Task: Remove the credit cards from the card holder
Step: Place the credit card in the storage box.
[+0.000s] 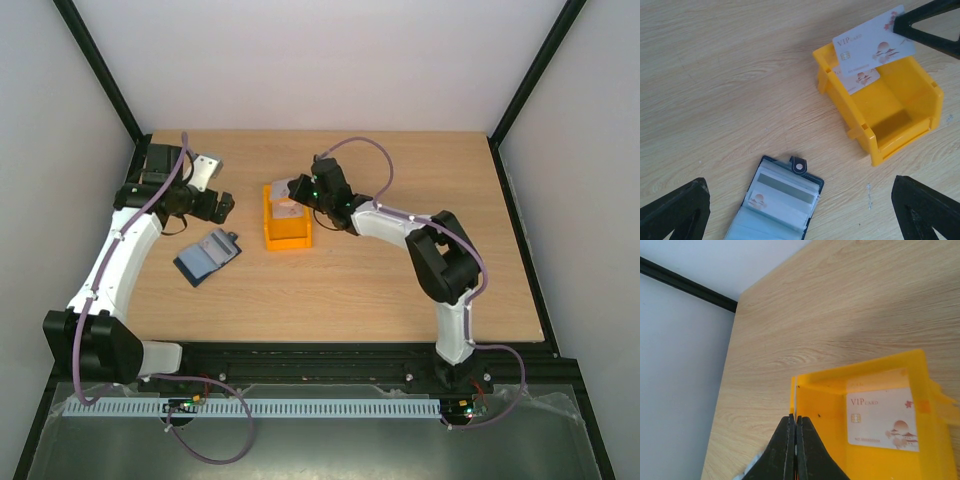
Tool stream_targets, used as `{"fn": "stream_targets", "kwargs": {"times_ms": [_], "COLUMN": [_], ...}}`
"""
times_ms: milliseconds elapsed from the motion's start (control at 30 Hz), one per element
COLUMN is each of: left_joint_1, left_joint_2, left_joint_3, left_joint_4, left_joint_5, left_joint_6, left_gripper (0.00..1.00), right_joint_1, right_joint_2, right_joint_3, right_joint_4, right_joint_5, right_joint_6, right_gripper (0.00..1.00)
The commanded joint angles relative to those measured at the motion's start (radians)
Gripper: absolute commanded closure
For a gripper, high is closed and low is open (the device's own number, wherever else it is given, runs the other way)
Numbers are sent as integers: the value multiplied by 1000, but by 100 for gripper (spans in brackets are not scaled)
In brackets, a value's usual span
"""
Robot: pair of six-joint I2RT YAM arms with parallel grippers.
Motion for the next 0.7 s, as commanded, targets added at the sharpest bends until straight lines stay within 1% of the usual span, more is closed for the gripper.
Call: {"fn": "stream_targets", "kwargs": {"times_ms": [0, 300, 433, 600, 667], "left_joint_1": [0, 0, 0, 0, 0], "left_joint_2": [-16, -18, -14, -14, -10], "left_joint_3": [-6, -10, -12, -13, -13], "left_joint_4": [13, 13, 13, 13, 12], "left_joint_5": [-11, -8, -4, -2, 1], "left_joint_6": [-12, -7, -7, -5, -5], "left_gripper": [0, 1, 1, 1, 0], "right_joint_1": [9, 9, 9, 13, 12], "right_joint_2": [60, 77, 85, 50, 59], "right_joint_3": [69, 94, 112, 70, 63], "right_joint_4": [-28, -129, -174, -134, -114], "right_joint_5": [32, 46, 8, -12, -8], "right_joint_6": [21, -69, -94, -73, -63], "right_gripper": [98, 99, 99, 98, 98]}}
